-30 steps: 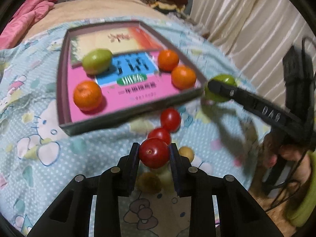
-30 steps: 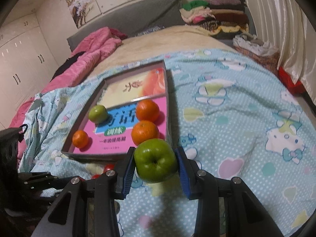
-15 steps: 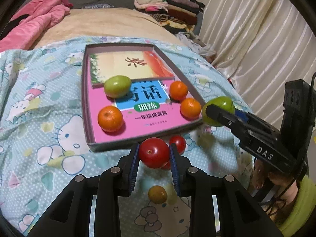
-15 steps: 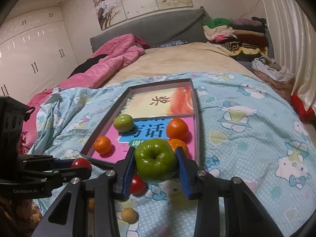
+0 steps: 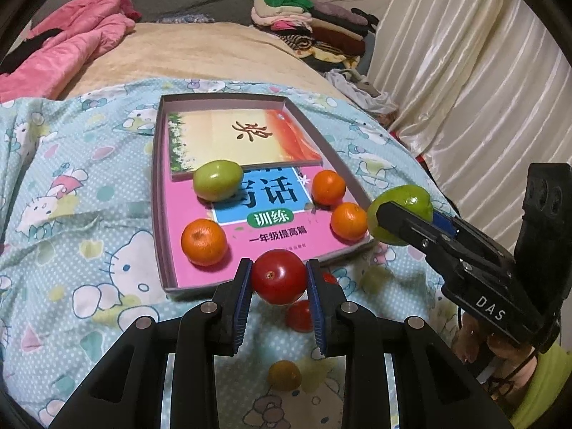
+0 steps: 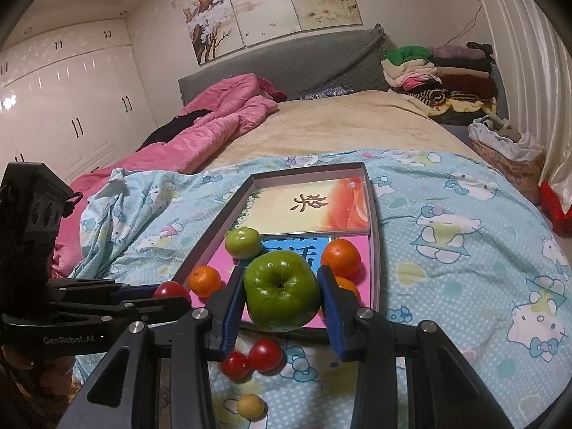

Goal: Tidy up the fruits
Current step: 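Grasp a red cherry tomato with the left gripper while the right gripper lifts the green apple, then carry the cherry tomato over the tray with the left gripper while the right gripper carries the green apple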

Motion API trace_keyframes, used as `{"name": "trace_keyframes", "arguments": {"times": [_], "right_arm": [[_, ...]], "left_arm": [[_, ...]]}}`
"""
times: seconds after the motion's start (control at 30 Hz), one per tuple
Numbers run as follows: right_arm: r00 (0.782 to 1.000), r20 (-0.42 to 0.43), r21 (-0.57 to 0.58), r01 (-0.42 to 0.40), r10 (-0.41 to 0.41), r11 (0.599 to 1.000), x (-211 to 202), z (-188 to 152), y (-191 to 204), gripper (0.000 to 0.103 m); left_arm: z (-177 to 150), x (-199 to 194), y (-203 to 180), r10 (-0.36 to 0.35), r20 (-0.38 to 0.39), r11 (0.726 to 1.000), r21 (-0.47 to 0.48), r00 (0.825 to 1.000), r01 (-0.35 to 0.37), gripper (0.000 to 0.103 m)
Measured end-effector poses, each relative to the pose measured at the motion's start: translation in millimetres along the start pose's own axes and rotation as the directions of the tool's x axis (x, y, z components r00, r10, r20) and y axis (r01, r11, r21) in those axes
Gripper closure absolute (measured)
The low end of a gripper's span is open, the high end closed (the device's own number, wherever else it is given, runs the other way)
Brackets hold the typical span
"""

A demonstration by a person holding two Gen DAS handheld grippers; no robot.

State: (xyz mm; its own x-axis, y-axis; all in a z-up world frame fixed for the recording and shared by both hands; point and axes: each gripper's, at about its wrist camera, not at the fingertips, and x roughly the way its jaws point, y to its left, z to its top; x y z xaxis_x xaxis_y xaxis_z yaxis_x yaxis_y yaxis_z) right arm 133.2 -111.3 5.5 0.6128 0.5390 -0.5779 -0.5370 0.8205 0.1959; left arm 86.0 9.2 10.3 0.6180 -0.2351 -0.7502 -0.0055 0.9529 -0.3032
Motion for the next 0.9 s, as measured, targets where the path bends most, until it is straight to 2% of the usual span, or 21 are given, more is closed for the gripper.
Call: {"name": "trace_keyframes", "arguments": {"times": [0.43,0.77,0.9], "right_arm": [[1.000,0.007,-0.017,-0.009,0.009,1.000,8.8,8.7,0.9,0.063],[1.000,0.008,-0.031,-0.024,0.024,0.999,16.3,12.8,3.3,0.063],[1.000,0.009,-0.032,-0.028,0.028,0.999,18.7,13.7,2.5,0.063]], "left_arm": [[10.8,18.4,3.4,0.048,-0.006,0.998,-0.032,0.999,-0.048,0.073],[14.6,28.6,2.6,0.055,0.000,0.998,-0.027,0.999,-0.055,0.073],[15.6,32.6,1.3,0.037,0.001,0.999,-0.024,0.999,-0.037,0.073]]}}
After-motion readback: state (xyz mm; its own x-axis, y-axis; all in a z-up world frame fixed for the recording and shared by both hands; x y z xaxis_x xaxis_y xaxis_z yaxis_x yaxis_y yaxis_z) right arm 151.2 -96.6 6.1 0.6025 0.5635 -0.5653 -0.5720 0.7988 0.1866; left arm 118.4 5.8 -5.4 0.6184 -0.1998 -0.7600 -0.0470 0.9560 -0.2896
